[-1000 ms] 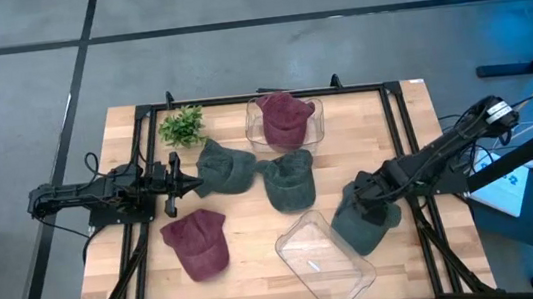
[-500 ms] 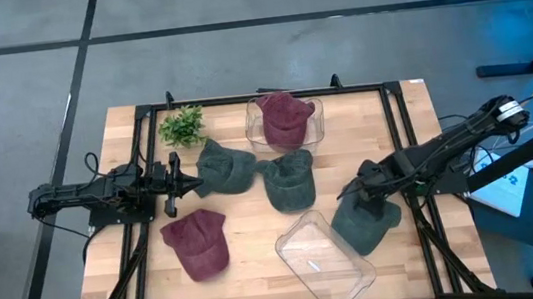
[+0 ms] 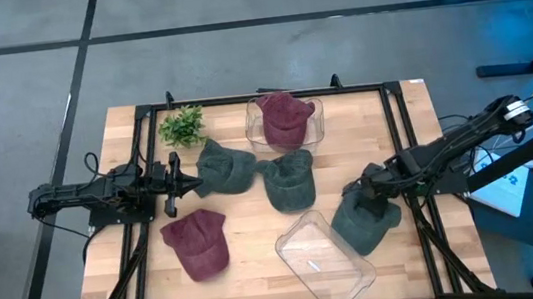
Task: Pick & Place hat
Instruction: Put the right black cap into the bottom transparent bin
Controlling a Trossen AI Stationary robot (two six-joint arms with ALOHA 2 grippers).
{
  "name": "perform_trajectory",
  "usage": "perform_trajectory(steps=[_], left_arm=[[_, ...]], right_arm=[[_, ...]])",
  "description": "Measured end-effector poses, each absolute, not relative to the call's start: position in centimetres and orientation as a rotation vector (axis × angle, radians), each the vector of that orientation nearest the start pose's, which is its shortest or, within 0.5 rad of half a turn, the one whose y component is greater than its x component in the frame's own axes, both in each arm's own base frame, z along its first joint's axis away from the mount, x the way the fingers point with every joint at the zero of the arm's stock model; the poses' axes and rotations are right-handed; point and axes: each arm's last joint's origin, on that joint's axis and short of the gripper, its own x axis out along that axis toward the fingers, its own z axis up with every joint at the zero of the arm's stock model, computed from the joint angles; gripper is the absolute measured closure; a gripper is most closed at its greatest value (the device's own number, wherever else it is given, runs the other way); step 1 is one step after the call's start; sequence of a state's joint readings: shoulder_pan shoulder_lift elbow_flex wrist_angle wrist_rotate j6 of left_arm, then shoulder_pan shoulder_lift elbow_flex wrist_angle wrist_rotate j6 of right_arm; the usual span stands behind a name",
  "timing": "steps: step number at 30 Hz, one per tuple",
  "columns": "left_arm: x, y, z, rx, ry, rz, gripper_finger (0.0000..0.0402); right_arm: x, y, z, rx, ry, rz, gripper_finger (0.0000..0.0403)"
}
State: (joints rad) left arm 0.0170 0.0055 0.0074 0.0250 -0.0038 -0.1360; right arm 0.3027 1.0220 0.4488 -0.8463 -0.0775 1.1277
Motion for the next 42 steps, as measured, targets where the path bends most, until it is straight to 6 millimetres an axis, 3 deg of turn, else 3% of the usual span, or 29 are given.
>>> perform_trajectory(steps=[12, 25, 42], left_arm=[[9.8, 0.2, 16.8, -0.136, -0.029, 0.019, 0.0389], [9.8, 0.2, 16.8, -0.136, -0.029, 0.019, 0.0394], [9.8, 0.2, 16.8, -0.136, -0.029, 0.019, 0.0390]], right_arm=[[12.8, 4.1, 13.6, 0.853, 1.382, -0.493, 0.0171], [13.0, 4.2, 13.6, 0.869, 1.377, -0.459, 0.0346], [12.9, 4.2, 14.1, 0.861, 1.342, -0.421, 0.0346]])
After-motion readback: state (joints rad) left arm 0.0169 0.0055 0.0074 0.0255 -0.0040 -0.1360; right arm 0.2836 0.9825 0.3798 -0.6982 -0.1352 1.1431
